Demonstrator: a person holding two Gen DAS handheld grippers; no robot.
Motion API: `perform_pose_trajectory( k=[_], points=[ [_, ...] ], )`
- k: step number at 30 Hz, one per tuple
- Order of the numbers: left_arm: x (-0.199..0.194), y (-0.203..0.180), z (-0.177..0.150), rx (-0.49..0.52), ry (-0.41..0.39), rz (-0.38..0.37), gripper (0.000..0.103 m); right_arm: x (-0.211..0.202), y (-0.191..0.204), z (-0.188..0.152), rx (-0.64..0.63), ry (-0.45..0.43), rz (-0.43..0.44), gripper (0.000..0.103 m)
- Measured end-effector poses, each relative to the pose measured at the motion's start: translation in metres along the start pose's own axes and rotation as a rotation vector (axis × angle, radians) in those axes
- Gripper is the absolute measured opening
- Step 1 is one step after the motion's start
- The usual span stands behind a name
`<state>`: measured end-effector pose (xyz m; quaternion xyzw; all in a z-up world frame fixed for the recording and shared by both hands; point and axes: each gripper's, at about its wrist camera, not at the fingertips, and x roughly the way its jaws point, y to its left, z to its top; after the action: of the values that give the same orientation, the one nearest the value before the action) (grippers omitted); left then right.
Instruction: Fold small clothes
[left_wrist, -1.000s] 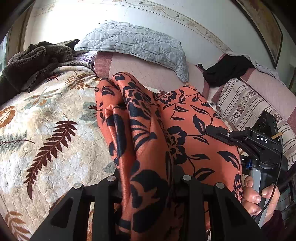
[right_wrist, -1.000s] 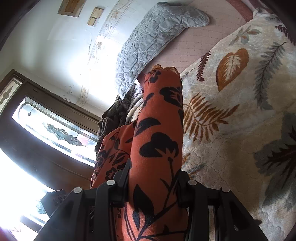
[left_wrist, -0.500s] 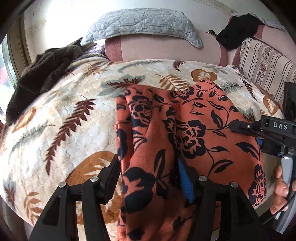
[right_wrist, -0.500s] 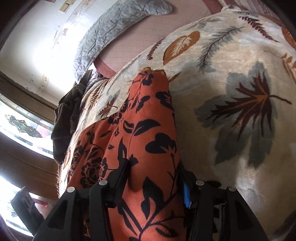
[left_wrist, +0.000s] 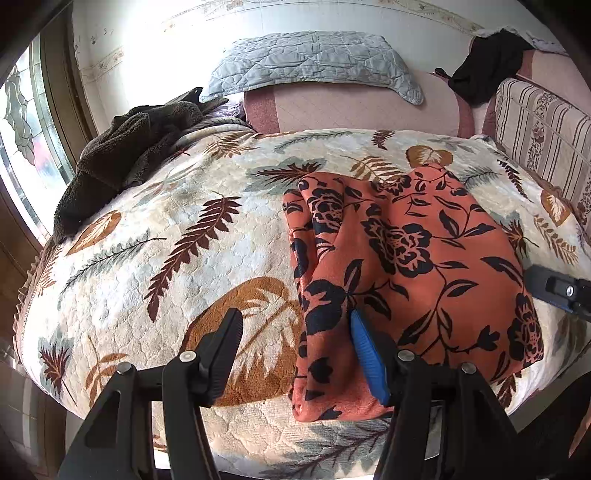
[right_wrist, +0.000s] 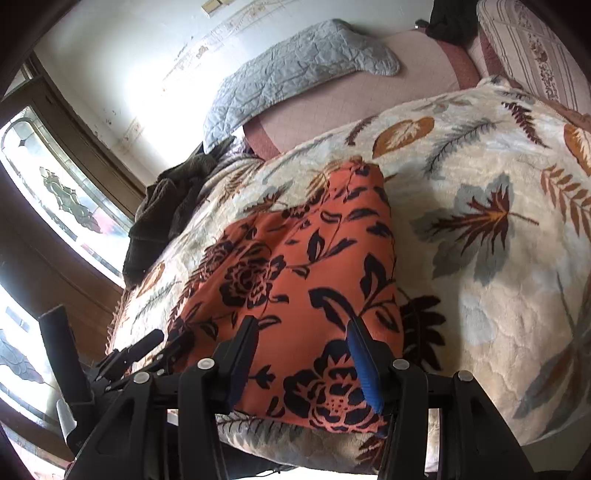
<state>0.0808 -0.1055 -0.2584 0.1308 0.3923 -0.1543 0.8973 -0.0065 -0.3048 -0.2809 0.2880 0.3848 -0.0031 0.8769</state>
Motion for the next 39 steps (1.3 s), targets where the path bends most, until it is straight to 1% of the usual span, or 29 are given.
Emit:
perform_pose_trajectory(
  k=[1,2,3,5,7,10,13,15,16,18,20,21,22,24,26,28,30,32,34,35,36,38,39],
  points=[
    [0.007,-0.001,-0.003,0.014,0.014,0.023,0.067,0.014,-0.004,-0.005,0.021,0.068,-0.013,0.054],
    [0.016,-0.001,-0.007,0.023,0.048,0.036,0.07,0.027,-0.01,-0.009,0.043,0.132,-0.032,0.053],
    [0.024,0.001,-0.011,0.015,0.084,0.024,0.071,0.032,-0.014,-0.011,0.056,0.147,-0.04,0.051],
    [0.025,0.011,-0.01,-0.039,0.097,-0.021,0.071,0.029,-0.013,-0.006,0.058,0.149,-0.032,0.048],
    [0.022,0.018,0.001,-0.071,0.12,-0.056,0.071,0.022,-0.012,0.005,0.059,0.132,-0.02,0.048],
    [0.013,0.027,0.024,-0.117,0.081,-0.09,0.071,0.016,-0.012,0.029,0.066,0.08,-0.002,0.048],
    [0.017,0.025,0.055,-0.118,0.049,-0.072,0.071,0.024,-0.015,0.062,0.087,0.04,-0.001,0.048],
    [0.031,0.019,0.073,-0.109,0.051,-0.058,0.071,0.038,-0.018,0.081,0.108,0.032,0.002,0.048],
    [0.041,0.015,0.079,-0.102,0.07,-0.043,0.071,0.047,-0.021,0.089,0.124,0.035,0.005,0.048],
    [0.067,0.008,0.085,-0.094,0.139,-0.021,0.071,0.07,-0.027,0.101,0.161,0.062,0.02,0.048],
    [0.094,0.005,0.081,-0.105,0.205,-0.009,0.072,0.096,-0.036,0.106,0.194,0.104,0.009,0.048],
    [0.104,0.006,0.077,-0.114,0.221,-0.006,0.075,0.107,-0.042,0.105,0.208,0.13,-0.001,0.048],
    [0.107,0.009,0.074,-0.132,0.215,-0.01,0.078,0.114,-0.046,0.104,0.218,0.138,-0.002,0.047],
    [0.101,0.013,0.072,-0.154,0.199,-0.016,0.08,0.11,-0.045,0.103,0.213,0.119,0.006,0.047],
    [0.088,0.017,0.071,-0.156,0.184,-0.015,0.08,0.094,-0.04,0.101,0.197,0.092,0.013,0.047],
    [0.067,0.023,0.067,-0.165,0.153,-0.004,0.079,0.072,-0.034,0.094,0.177,0.06,0.015,0.047],
    [0.043,0.028,0.057,-0.169,0.104,-0.001,0.08,0.047,-0.025,0.082,0.147,0.033,0.018,0.048],
    [0.022,0.028,0.04,-0.142,0.078,0.017,0.08,0.024,-0.018,0.063,0.126,0.019,0.013,0.048],
    [0.011,0.026,0.021,-0.127,0.078,0.032,0.08,0.012,-0.01,0.042,0.095,0.052,0.009,0.048],
    [0.009,0.024,0.011,-0.124,0.089,0.028,0.08,0.011,-0.006,0.032,0.076,0.074,-0.016,0.048],
    [0.012,0.02,0.001,-0.113,0.111,0.02,0.08,0.013,-0.004,0.02,0.062,0.105,-0.049,0.048],
    [0.026,0.013,-0.012,-0.089,0.178,0.031,0.081,0.03,-0.008,-0.001,0.068,0.199,-0.085,0.049],
    [0.024,0.014,-0.013,-0.097,0.171,0.034,0.081,0.033,-0.008,-0.007,0.07,0.208,-0.097,0.048]
  ],
)
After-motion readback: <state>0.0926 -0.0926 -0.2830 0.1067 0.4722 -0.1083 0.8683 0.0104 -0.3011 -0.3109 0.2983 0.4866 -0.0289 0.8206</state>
